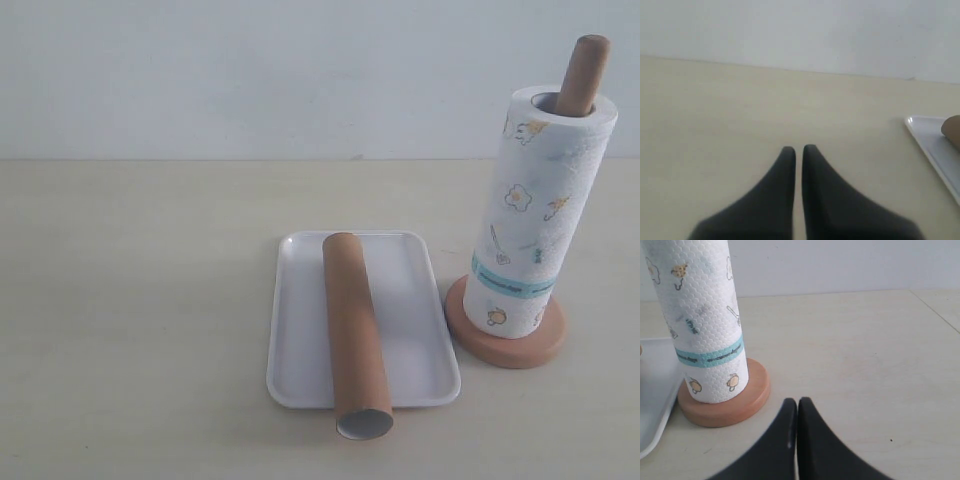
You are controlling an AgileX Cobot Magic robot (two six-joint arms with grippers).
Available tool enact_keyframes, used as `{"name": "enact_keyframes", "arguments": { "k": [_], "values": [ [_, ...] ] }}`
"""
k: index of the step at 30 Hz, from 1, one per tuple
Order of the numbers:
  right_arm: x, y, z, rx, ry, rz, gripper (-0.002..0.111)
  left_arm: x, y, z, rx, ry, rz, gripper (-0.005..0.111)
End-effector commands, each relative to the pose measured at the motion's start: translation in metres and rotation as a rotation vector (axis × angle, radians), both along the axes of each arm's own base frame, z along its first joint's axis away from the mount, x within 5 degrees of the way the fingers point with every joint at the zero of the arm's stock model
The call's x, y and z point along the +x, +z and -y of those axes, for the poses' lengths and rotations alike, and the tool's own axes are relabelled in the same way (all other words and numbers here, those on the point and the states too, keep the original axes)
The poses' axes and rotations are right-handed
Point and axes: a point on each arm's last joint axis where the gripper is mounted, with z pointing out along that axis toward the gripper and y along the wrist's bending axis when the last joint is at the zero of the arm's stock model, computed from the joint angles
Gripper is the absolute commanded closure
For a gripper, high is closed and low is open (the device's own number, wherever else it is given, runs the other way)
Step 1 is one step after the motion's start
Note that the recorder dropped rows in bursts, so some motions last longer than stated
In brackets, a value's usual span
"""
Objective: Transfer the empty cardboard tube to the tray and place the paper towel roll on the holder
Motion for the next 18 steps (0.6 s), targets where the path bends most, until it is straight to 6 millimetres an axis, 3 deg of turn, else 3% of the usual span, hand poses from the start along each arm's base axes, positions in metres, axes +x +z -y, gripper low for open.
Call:
{"name": "enact_keyframes", "arguments": {
  "k": [1, 18],
  "values": [
    [-0.0003, 0.0007, 0.0002, 0.001, -0.005, 0.009, 0.108, -0.0003, -0.0017, 0.0007, -0.011, -0.008, -0.008, 0.102],
    [-0.0003, 0.0007, 0.0002, 0.001, -0.005, 0.009, 0.108, -0.0003, -0.0017, 0.0007, -0.003, -0.010, -0.007, 0.102]
  ]
}}
